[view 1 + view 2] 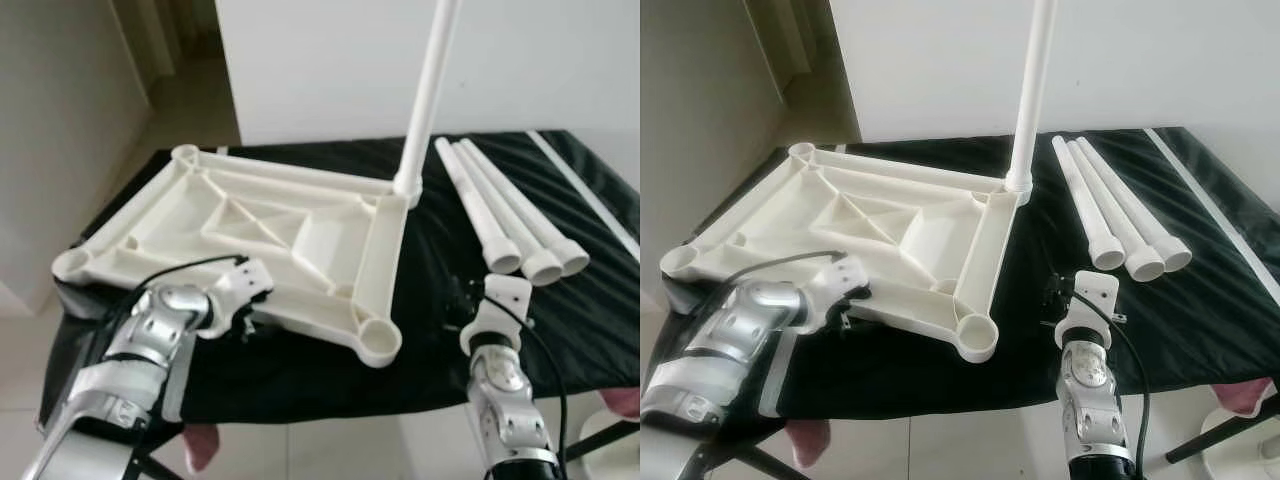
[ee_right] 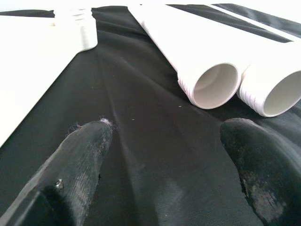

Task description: Building children table

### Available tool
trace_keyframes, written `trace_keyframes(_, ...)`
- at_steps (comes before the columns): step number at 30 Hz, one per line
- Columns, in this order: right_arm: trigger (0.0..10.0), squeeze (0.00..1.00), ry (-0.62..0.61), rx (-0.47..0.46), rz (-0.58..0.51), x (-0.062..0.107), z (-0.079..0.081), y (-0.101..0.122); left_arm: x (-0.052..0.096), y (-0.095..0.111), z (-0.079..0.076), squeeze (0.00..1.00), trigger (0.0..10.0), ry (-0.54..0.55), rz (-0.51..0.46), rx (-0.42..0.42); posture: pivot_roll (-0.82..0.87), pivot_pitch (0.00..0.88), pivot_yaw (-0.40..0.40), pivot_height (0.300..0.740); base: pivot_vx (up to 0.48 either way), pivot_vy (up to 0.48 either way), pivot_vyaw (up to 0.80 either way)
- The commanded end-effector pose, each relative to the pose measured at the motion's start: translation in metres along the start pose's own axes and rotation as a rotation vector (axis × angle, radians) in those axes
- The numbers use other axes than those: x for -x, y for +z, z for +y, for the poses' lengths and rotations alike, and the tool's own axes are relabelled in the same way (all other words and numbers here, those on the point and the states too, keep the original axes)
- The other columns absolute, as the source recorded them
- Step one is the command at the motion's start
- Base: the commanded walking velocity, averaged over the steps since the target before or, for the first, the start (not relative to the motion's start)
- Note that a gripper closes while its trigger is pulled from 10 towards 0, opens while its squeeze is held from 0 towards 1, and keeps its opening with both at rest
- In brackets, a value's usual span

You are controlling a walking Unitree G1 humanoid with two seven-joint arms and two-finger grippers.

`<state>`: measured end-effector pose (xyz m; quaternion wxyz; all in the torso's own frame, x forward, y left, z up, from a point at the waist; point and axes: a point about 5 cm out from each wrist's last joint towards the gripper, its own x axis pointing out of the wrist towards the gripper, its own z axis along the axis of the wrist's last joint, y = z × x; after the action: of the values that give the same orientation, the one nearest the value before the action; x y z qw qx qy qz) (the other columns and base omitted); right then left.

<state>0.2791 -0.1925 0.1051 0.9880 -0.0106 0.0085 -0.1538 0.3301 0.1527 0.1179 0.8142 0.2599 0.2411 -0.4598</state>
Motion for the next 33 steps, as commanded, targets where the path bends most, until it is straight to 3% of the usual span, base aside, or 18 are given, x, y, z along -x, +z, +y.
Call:
trace_keyframes(1, 10.0, 0.0, -0.007, 0.001, 0.002, 0.001, -0.001, -0.001, -0.005, -0.011, -0.001, 0.0, 10.0, 0.117, 0.037, 0.057, 0.0, 0.0, 0.024, 0.74, 0.0, 0.0, 0.0)
trace_keyframes(4, 10.0, 0.0, -0.008, -0.001, 0.003, 0.002, -0.001, -0.002, -0.006, -0.009, -0.003, 0.0, 10.0, 0.148, 0.032, 0.068, 0.0, 0.0, 0.024, 0.74, 0.0, 0.0, 0.0)
trace_keyframes(5, 10.0, 0.0, -0.009, -0.003, 0.007, 0.002, -0.001, -0.003, -0.011, -0.004, -0.017, 0.0, 10.0, 0.171, 0.024, 0.068, 0.01, 0.0, 0.024, 0.74, 0.0, 0.0, 0.0)
trace_keyframes(6, 10.0, 0.0, -0.009, -0.003, 0.007, 0.002, -0.001, -0.003, -0.011, -0.004, -0.017, 0.0, 10.0, 0.171, 0.024, 0.068, 0.01, 0.0, 0.024, 0.74, 0.0, 0.0, 0.0)
trace_keyframes(8, 10.0, 0.0, -0.011, -0.006, 0.009, 0.002, 0.0, -0.003, -0.014, 0.001, -0.032, 0.0, 10.0, 0.143, -0.003, 0.086, 0.01, 0.0, 0.024, 0.74, 0.0, 0.0, 0.0)
trace_keyframes(14, 10.0, 0.0, -0.011, -0.012, 0.008, 0.001, 0.002, -0.002, -0.012, 0.014, -0.048, 0.0, 10.0, 0.112, -0.043, 0.095, 0.02, 0.0, 0.025, 0.74, 0.0, 0.0, 0.0)
trace_keyframes(18, 10.0, 0.0, -0.009, -0.013, 0.007, 0.0, 0.003, -0.002, -0.009, 0.023, -0.059, 0.0, 10.0, 0.069, -0.071, 0.093, 0.02, 0.0, 0.023, 0.74, 0.0, 0.0, 0.0)
trace_keyframes(22, 10.0, 0.0, -0.007, -0.014, 0.003, -0.001, 0.004, -0.001, -0.003, 0.046, -0.086, 0.0, 10.0, -0.07, -0.175, 0.024, 0.03, 0.0, 0.023, 0.74, 0.0, 0.0, 0.0)
trace_keyframes(28, 10.0, 0.0, -0.005, -0.011, -0.001, -0.003, 0.005, 0.0, -0.002, 0.06, -0.092, 0.0, 10.0, -0.158, -0.297, -0.02, 0.03, 0.0, 0.02, 0.74, 0.0, 0.0, 0.0)
trace_keyframes(33, 10.0, 0.0, -0.013, -0.01, -0.014, -0.005, 0.004, 0.003, 0.0, 0.065, -0.082, 0.0, 10.0, -0.168, -0.345, -0.008, 0.03, 0.0, 0.024, 0.74, 0.0, 0.0, 0.0)
